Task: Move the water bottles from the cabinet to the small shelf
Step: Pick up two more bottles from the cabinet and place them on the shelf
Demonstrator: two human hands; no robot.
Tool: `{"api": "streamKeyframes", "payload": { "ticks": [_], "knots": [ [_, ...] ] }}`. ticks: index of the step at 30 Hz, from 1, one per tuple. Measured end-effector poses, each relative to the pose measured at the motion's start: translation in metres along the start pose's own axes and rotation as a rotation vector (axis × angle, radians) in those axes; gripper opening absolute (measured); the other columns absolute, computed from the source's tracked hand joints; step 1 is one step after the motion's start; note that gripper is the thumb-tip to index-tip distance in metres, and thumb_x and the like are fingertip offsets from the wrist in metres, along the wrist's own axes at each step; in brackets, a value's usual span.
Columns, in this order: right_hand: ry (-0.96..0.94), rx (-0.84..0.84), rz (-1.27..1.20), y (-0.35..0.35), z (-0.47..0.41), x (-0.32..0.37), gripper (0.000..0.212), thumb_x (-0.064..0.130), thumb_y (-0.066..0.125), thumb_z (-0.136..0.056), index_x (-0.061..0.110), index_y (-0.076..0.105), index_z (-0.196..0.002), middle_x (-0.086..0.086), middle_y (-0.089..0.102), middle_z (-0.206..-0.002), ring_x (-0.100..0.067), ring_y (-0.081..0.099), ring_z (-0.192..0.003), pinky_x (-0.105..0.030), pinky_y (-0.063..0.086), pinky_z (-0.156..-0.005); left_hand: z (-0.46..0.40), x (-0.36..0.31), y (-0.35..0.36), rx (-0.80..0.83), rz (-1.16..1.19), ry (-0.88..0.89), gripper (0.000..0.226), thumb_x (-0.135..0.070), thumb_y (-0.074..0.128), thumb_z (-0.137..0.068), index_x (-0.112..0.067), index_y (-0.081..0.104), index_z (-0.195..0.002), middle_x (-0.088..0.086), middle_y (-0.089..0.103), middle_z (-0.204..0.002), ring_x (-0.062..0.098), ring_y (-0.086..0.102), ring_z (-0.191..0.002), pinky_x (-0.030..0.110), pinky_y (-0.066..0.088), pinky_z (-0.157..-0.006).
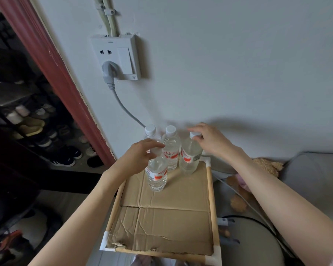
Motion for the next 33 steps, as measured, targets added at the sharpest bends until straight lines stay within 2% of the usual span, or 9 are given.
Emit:
{"api": "streamKeyframes", "payload": {
  "ticks": [2,4,7,10,14,18,24,29,33],
  "knots": [
    [0.037,-0.024,0.010,-0.001,-0.004,-0.001,0.032,0.020,0.054,-0.089,0.014,0.055,-0.121,-0.005,0.054,-0.113,-0.022,0.050,-0.109,-0.026,0.035,-0.087,0.001,0.003,0.000,-0.042,0.005,-0.027,0.033,-0.004,0.058,-0.083,-0.017,0.059,-0.114,-0.002,0.055,-0.105,0.014,0.050,-0.087,0.007,0.034,-0.071],
    [0.065,-0.060,0.033,-0.002,-0.007,-0.002,0.033,0.027,0.058,-0.086,0.014,0.058,-0.117,-0.004,0.053,-0.104,-0.023,0.050,-0.106,-0.026,0.035,-0.082,0.002,0.006,-0.003,-0.081,-0.032,-0.056,0.033,-0.013,0.064,-0.080,-0.016,0.059,-0.113,-0.002,0.052,-0.096,0.014,0.050,-0.083,0.013,0.036,-0.074],
    [0.052,-0.053,0.068,-0.001,-0.006,-0.002,0.035,0.027,0.055,-0.088,0.014,0.055,-0.120,-0.007,0.054,-0.115,-0.024,0.049,-0.111,-0.027,0.034,-0.085,0.003,0.008,-0.005,-0.040,-0.044,-0.044,0.040,-0.016,0.065,-0.081,-0.018,0.055,-0.120,-0.001,0.053,-0.106,0.014,0.050,-0.095,0.026,0.040,-0.087],
    [0.005,0.014,0.047,-0.002,-0.003,-0.001,0.039,0.013,0.048,-0.089,0.015,0.049,-0.128,-0.004,0.049,-0.129,-0.023,0.049,-0.114,-0.028,0.035,-0.092,0.005,0.009,-0.005,0.037,-0.005,0.017,0.044,-0.004,0.055,-0.085,-0.021,0.051,-0.126,-0.005,0.049,-0.131,0.015,0.044,-0.115,0.023,0.035,-0.091],
    [0.035,0.016,0.039,-0.003,-0.004,-0.001,0.035,0.015,0.050,-0.091,0.016,0.051,-0.126,-0.006,0.051,-0.121,-0.022,0.048,-0.110,-0.028,0.035,-0.089,0.002,0.010,-0.006,0.013,0.003,0.032,0.040,0.002,0.055,-0.084,-0.018,0.057,-0.118,-0.002,0.055,-0.119,0.014,0.047,-0.101,0.010,0.034,-0.076],
    [0.069,-0.043,0.052,-0.003,-0.004,0.002,0.034,0.028,0.056,-0.087,0.016,0.056,-0.119,-0.007,0.053,-0.112,-0.023,0.048,-0.106,-0.026,0.033,-0.081,0.000,0.013,-0.009,-0.084,-0.004,-0.031,0.032,-0.011,0.066,-0.078,-0.014,0.060,-0.109,0.003,0.055,-0.098,0.015,0.051,-0.086,0.022,0.041,-0.077],
    [0.027,0.001,0.080,0.001,-0.001,0.001,0.040,0.017,0.051,-0.090,0.013,0.046,-0.129,-0.005,0.048,-0.131,-0.023,0.048,-0.112,-0.027,0.034,-0.090,0.003,0.014,-0.009,-0.001,0.028,0.062,0.042,-0.002,0.056,-0.084,-0.017,0.054,-0.123,-0.009,0.050,-0.118,0.009,0.049,-0.103,0.011,0.038,-0.082],
    [0.065,-0.078,0.018,0.003,-0.003,0.001,0.026,0.024,0.057,-0.086,0.013,0.055,-0.110,-0.004,0.056,-0.109,-0.017,0.047,-0.094,-0.027,0.035,-0.078,0.003,0.018,-0.008,-0.071,0.047,-0.018,0.034,-0.006,0.061,-0.081,-0.013,0.056,-0.115,0.004,0.056,-0.105,0.018,0.054,-0.093,0.028,0.044,-0.084],
    [0.078,-0.156,-0.066,0.012,-0.001,0.001,0.033,0.027,0.059,-0.085,0.016,0.052,-0.115,-0.002,0.057,-0.111,-0.016,0.052,-0.095,-0.026,0.039,-0.079,0.006,0.021,-0.004,-0.127,0.077,-0.001,0.034,-0.011,0.062,-0.082,-0.014,0.055,-0.114,0.002,0.054,-0.103,0.016,0.055,-0.092,0.022,0.046,-0.079]
  ]
}}
Point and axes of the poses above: each hand's wrist, its own z-axis away from the middle knuckle, its own y-axis out of the palm, x = y × z, the point moved 3 cm from there along -z, towards the middle knuckle
